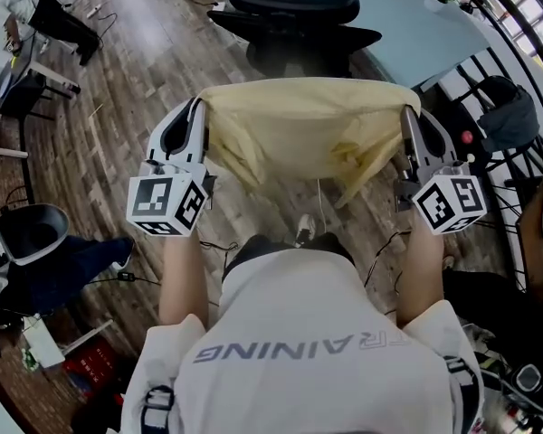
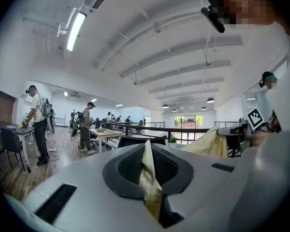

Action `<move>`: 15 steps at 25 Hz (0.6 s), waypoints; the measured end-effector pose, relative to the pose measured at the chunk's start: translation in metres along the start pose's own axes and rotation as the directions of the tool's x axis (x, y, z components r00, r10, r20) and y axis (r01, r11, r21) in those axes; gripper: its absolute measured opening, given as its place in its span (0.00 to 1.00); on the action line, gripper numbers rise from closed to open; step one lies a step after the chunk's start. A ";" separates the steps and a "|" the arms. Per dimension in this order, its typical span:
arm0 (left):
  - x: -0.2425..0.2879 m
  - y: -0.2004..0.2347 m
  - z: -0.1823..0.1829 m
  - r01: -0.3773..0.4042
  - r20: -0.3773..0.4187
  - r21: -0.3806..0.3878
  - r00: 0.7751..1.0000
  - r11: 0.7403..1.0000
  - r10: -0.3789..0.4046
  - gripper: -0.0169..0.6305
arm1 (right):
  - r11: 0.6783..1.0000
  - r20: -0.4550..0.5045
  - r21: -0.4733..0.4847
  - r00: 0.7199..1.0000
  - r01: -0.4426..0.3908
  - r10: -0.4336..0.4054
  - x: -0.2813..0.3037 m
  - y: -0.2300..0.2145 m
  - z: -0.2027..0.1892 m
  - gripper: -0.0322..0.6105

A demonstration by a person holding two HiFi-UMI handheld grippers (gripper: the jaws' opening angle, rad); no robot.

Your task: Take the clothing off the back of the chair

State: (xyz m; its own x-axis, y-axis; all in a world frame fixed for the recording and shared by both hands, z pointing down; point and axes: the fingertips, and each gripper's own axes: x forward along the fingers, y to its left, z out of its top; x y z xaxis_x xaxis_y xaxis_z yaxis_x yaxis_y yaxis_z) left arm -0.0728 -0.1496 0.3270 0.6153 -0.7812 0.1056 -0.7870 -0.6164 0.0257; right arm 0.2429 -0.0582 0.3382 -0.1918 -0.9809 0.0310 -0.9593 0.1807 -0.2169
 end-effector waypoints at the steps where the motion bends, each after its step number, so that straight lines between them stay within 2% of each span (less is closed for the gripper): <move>1: -0.009 0.004 0.000 0.005 -0.002 -0.002 1.000 1.000 -0.005 0.10 | 1.000 -0.001 0.009 1.000 0.003 -0.003 -0.002 0.010 0.000 0.10; 10: -0.082 0.050 0.002 0.051 0.004 -0.014 0.999 0.999 -0.051 0.10 | 0.997 -0.021 0.019 0.997 0.077 -0.077 -0.016 0.097 -0.014 0.10; 15: -0.096 0.055 -0.005 0.058 -0.001 -0.025 0.998 0.998 -0.058 0.10 | 0.996 -0.038 0.012 0.996 0.085 -0.085 -0.022 0.116 -0.024 0.10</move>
State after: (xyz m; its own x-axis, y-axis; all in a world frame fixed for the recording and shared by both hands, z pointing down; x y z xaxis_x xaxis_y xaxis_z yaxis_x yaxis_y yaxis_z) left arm -0.1750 -0.1081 0.3235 0.6599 -0.7440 0.1046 -0.7509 -0.6580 0.0570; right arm 0.1310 -0.0144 0.3361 -0.1176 -0.9893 0.0862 -0.9696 0.0957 -0.2252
